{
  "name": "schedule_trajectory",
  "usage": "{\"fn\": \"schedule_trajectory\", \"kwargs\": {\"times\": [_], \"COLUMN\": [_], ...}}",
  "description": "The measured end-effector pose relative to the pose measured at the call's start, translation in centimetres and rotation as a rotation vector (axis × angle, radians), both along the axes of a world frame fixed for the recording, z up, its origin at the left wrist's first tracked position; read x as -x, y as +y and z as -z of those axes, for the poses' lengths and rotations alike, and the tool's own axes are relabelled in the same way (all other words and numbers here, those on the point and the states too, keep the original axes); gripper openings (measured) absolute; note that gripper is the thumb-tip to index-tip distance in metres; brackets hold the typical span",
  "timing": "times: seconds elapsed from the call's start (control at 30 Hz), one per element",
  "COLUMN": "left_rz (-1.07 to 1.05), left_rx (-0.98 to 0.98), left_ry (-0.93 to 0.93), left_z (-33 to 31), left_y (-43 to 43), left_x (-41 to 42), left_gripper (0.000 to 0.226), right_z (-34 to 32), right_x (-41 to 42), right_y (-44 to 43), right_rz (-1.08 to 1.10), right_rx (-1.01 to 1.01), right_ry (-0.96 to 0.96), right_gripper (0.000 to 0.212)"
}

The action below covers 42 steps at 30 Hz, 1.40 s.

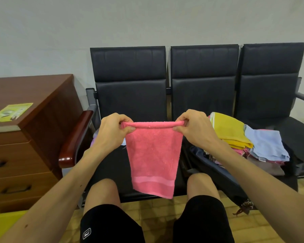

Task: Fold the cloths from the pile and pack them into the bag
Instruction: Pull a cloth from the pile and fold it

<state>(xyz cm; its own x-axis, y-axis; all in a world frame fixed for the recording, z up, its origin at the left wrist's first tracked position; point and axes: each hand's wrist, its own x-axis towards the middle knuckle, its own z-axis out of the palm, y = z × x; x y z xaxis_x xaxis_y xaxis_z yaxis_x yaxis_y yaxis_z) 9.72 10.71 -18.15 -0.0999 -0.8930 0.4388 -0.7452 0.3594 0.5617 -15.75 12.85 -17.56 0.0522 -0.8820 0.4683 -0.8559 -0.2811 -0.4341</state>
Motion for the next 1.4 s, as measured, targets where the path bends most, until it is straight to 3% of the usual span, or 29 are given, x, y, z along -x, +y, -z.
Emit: {"fn": "schedule_trajectory", "kwargs": {"times": [0.17,0.23,0.33,0.43,0.47,0.57,0.63,0.7,0.77,0.8,0.87,0.97,1.07,1.2,1.27,1.4], "left_rz": [0.028,0.123,0.308,0.333,0.324,0.234,0.121,-0.004,-0.104,-0.116,-0.061,0.158,0.425,0.627,0.665,0.548], "left_rx": [0.016,-0.045,-0.212,-0.292,-0.291,-0.222,-0.175,-0.188,-0.453,-0.659,-0.995,-1.147,-1.161,-1.105,-1.073,-0.963], "left_ry": [-0.033,0.024,0.426,0.727,0.772,0.776,0.732,0.664,0.756,0.888,1.149,1.427,1.616,1.749,1.703,1.385], "left_z": [0.6,0.5,-0.9,-2.8,-3.4,-3.8,-2.9,-1.1,1.6,2.9,6.0,9.3,11.5,12.9,12.8,12.3], "left_y": [0.1,0.2,1.7,2.5,2.3,0.9,-0.7,-2.5,-4.1,-4.2,-3.3,-0.6,1.4,1.6,1.5,0.8], "left_x": [0.1,-0.1,0.3,1.5,1.9,2.8,2.6,1.6,0.2,-0.1,-0.1,1.2,2.5,3.3,3.3,3.1], "left_gripper": [0.01,0.01,0.006,0.032,0.032,0.02,0.013,0.011,0.021,0.028,0.035,0.052,0.081,0.093,0.097,0.098], "right_z": [0.2,0.2,-1.2,-0.8,0.6,5.8,7.7,7.5,6.4,5.6,4.7,4.0,3.8,4.1,4.3,5.1], "right_x": [0.8,1.3,1.8,1.4,0.6,-2.1,-3.1,-3.2,-3.5,-3.7,-4.2,-4.6,-4.7,-4.8,-4.4,-3.4], "right_y": [0.0,-0.1,0.8,2.3,3.0,4.8,5.2,5.0,4.8,4.8,4.4,3.5,2.9,2.0,1.4,0.9], "right_rz": [-0.047,-0.106,-0.311,-0.528,-0.544,-0.485,-0.48,-0.482,-0.5,-0.488,-0.447,-0.303,-0.186,-0.125,-0.104,-0.063], "right_rx": [-0.096,-0.212,-0.344,-0.349,-0.424,-0.797,-0.893,-0.878,-0.855,-0.848,-0.829,-0.781,-0.759,-0.782,-0.805,-0.861], "right_ry": [-0.126,-0.297,-0.848,-1.212,-1.244,-1.103,-1.173,-1.28,-1.337,-1.366,-1.395,-1.317,-1.297,-1.565,-1.63,-1.628], "right_gripper": [0.013,0.012,0.003,0.028,0.04,0.062,0.069,0.049,0.013,0.012,0.02,0.023,0.027,0.05,0.051,0.046]}}
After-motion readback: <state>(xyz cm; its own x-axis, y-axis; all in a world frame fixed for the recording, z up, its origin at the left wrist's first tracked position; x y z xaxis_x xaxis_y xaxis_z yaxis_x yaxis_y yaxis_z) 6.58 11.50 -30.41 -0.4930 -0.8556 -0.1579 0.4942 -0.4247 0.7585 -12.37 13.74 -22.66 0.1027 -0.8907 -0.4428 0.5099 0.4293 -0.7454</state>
